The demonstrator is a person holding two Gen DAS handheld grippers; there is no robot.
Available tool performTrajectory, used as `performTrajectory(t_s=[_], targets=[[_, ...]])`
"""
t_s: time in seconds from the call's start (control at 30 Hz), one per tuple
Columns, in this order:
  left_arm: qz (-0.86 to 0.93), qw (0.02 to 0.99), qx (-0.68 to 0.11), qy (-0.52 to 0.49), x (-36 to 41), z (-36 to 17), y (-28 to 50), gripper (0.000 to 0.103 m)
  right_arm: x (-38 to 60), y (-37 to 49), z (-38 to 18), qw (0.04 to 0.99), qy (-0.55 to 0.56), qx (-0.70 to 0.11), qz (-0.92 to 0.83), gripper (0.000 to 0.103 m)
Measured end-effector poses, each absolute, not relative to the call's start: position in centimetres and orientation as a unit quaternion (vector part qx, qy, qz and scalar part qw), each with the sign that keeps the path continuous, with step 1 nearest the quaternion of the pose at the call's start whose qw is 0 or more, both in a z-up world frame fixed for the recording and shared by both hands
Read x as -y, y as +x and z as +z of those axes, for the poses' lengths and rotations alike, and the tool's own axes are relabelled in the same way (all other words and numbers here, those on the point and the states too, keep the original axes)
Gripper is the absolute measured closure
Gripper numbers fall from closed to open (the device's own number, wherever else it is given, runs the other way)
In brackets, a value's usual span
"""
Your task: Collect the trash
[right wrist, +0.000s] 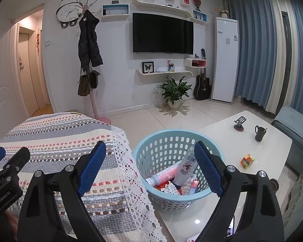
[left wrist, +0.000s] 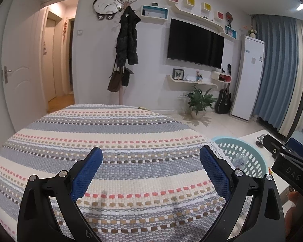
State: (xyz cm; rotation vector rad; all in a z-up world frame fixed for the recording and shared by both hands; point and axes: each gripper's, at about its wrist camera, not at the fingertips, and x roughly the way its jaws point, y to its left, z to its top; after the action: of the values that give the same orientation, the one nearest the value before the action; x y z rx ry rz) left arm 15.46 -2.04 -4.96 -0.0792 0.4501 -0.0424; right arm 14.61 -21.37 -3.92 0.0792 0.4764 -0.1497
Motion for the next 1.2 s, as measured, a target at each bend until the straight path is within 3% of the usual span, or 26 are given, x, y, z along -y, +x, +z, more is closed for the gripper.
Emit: performTrajectory(t_s=[1.2], targets=[[-0.015,0.973,-0.227,-0.035,2.1,-4.89,15.59,0.008,20.81,14.84,-3.07,0.97,0.032,-0.229,-0.071,0.017]])
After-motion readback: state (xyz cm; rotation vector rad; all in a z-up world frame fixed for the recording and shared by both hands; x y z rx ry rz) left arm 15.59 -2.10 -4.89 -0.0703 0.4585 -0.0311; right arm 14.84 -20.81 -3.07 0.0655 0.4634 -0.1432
